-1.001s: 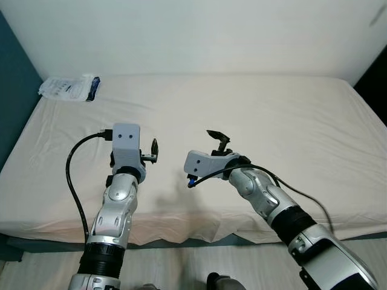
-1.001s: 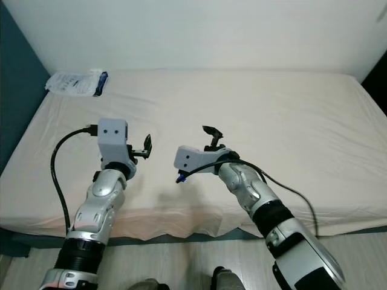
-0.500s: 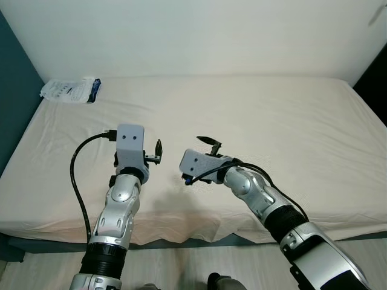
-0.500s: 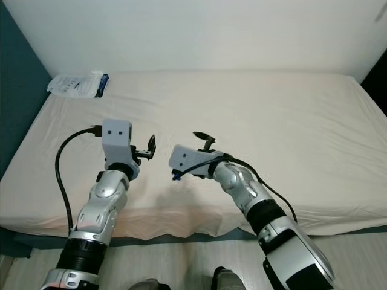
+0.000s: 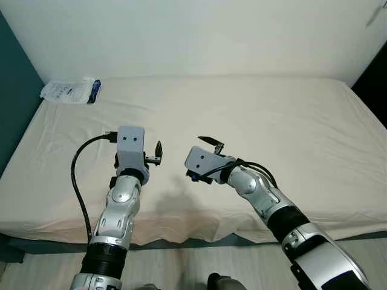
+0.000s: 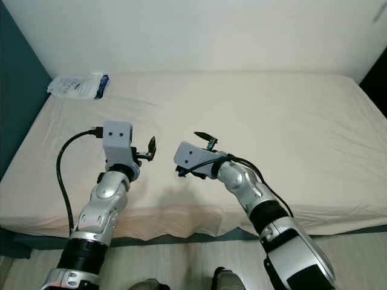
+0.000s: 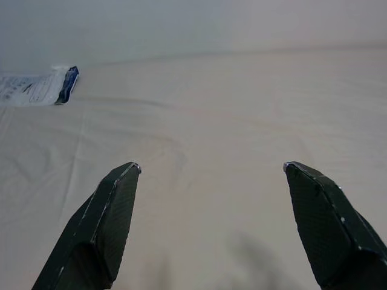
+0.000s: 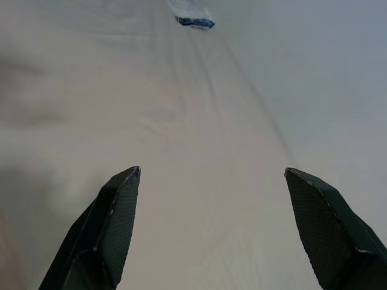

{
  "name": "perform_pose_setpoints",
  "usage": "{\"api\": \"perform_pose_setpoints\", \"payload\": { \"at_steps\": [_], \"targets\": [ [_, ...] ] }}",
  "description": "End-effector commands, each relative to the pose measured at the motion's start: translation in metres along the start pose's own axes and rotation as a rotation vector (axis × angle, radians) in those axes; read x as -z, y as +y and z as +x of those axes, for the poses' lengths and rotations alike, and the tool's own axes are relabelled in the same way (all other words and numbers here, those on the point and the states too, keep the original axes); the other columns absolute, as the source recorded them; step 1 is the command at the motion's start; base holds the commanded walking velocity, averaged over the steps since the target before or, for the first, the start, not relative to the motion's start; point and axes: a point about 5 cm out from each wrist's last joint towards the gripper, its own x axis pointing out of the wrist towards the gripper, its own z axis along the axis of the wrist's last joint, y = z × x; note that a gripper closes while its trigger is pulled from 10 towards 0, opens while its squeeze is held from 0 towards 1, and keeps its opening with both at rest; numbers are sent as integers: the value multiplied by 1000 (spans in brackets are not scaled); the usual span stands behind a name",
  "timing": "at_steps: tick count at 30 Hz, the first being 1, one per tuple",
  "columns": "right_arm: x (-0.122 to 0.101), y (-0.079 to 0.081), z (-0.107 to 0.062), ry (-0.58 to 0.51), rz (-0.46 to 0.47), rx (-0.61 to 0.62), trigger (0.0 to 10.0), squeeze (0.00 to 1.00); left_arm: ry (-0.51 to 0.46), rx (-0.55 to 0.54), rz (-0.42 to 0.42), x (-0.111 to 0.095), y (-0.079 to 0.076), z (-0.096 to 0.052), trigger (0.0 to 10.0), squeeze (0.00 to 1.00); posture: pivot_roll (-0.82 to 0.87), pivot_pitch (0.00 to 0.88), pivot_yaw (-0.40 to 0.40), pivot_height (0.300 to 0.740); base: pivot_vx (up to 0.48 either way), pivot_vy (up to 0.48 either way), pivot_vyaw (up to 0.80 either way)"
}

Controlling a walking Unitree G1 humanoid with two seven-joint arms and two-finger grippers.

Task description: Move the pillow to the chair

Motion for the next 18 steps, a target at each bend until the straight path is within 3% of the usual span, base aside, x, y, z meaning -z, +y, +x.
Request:
{"api": "perform_pose_setpoints", "payload": {
  "at_steps": [1, 9, 12, 18],
  "targets": [
    [-1, -2, 0, -15, 12, 4, 10000, 16, 8, -24, -9, 3, 5, 1, 10000, 0, -56, 170, 8, 740, 0, 0, 0],
    [-1, -2, 1, -21, 25, -11, 10000, 8, 7, -33, -15, 3, 7, 1, 10000, 0, -65, 174, 8, 740, 0, 0, 0],
    [-3, -4, 1, -13, -70, 29, 10000, 16, 4, -32, -18, 2, 5, 1, 10000, 0, -59, 176, 7, 740, 0, 0, 0],
    [-6, 3, 7, -26, -23, -104, 10000, 0, 4, -33, -18, 2, 7, 2, 10000, 0, -54, 179, 10, 740, 0, 0, 0]
  ]
}}
